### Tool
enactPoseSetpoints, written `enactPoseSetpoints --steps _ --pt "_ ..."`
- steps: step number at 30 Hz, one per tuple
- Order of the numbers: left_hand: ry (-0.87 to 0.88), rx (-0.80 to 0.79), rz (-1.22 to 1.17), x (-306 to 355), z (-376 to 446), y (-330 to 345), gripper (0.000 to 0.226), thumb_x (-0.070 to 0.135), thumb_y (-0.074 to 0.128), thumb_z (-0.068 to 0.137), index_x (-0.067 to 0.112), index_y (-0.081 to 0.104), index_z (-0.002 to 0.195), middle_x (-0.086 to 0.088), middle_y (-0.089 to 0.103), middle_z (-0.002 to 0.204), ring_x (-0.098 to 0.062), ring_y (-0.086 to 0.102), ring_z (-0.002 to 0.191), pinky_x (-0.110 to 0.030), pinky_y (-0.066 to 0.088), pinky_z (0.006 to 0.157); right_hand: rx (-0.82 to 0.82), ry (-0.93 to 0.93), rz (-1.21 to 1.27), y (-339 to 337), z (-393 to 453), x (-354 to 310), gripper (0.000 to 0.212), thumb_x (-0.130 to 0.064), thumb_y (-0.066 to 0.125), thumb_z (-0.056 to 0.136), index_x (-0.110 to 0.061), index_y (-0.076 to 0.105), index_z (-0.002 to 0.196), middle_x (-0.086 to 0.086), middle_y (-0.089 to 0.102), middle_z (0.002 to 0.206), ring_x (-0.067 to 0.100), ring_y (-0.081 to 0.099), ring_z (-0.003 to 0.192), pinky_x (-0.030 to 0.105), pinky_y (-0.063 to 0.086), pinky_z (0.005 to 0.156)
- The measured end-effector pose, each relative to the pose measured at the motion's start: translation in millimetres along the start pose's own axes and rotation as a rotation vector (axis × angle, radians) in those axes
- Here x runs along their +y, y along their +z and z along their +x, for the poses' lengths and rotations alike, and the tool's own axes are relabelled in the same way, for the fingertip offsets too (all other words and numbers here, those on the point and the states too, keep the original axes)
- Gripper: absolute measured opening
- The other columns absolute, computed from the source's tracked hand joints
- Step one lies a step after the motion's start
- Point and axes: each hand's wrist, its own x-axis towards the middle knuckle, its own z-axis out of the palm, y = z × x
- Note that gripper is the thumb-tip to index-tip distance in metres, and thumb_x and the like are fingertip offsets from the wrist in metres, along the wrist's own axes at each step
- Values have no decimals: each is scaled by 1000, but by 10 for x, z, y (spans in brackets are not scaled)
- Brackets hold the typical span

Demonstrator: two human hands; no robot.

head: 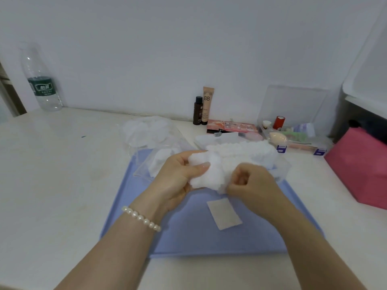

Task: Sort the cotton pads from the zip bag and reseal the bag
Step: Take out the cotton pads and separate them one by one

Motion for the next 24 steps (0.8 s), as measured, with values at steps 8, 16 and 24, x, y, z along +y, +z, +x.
enactPoseSetpoints --steps 8,16,24 --pt "180 -32 432 -22 -36 309 46 -9 71 73 15 56 109 -4 63 69 -4 61 58 -16 50 57 -56 -1 421 -192 -41 -183 26 -13 80 69 -10 68 92 10 68 91 15 63 77 22 53 62" --pt "171 86 404 106 83 391 32 -10 67 77 15 56 94 -5 65 87 -13 62 75 -27 54 76 132 132 306 -914 396 -108 14 -1 68 80 -7 59 72 12 64 76 18 64 58 27 56 46" --pt "111 161 457 25 136 313 18 -6 60 84 12 60 85 -6 67 84 -17 61 77 -26 50 74 128 105 -149 -877 625 350 23 -14 67 81 -16 46 74 7 55 79 23 61 55 38 55 54"
